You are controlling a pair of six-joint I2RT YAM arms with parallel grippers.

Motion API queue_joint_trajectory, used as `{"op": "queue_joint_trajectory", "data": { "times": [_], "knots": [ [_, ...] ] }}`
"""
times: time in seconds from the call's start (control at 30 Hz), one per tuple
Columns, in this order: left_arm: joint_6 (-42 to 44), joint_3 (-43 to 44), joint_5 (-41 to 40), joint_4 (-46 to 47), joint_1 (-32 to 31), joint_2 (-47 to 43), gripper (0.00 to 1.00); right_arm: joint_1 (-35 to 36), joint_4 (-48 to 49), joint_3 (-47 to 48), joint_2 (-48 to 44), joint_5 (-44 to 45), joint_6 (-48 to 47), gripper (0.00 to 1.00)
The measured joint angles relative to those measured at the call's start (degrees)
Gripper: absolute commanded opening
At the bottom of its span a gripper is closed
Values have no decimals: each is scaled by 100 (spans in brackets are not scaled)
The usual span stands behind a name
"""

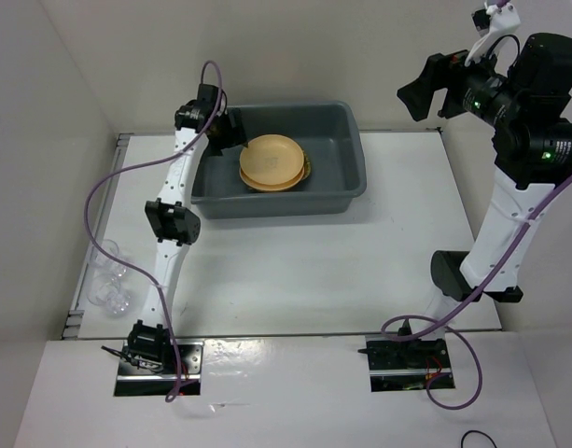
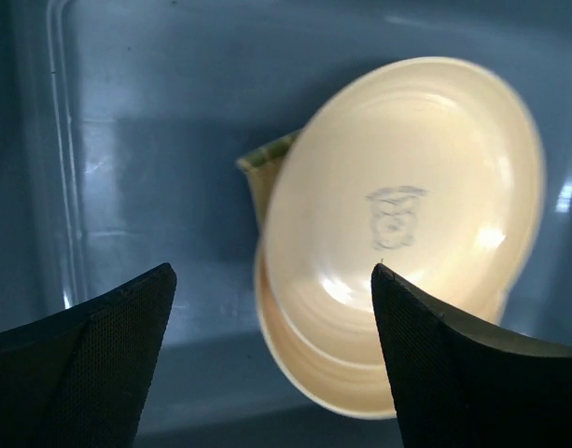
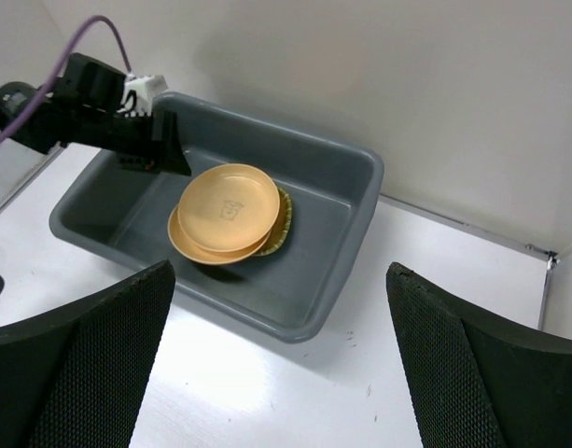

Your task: Place the mixed dishes into the plastic bin

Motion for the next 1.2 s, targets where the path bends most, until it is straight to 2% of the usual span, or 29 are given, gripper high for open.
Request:
{"op": "queue_joint_trajectory", "data": {
  "times": [0.07, 0.17, 0.47, 0.57, 1.2],
  "knots": [
    [227, 0, -122, 0, -11, 133, 91, 0, -7, -85, -66, 4, 0, 98],
    [398, -2, -247, 4, -22, 247, 100, 0, -4, -195, -151, 26, 0, 98],
    [549, 0, -310, 175, -44, 511, 100, -39, -9, -557, -278, 48, 0, 98],
    [555, 0, -308, 214, -52, 614, 96, -92, -13, -584, -278, 103, 0, 98],
    [564, 0, 107, 584, -212, 708, 59, -98, -13, -586, -275, 238, -22, 98]
  ]
}}
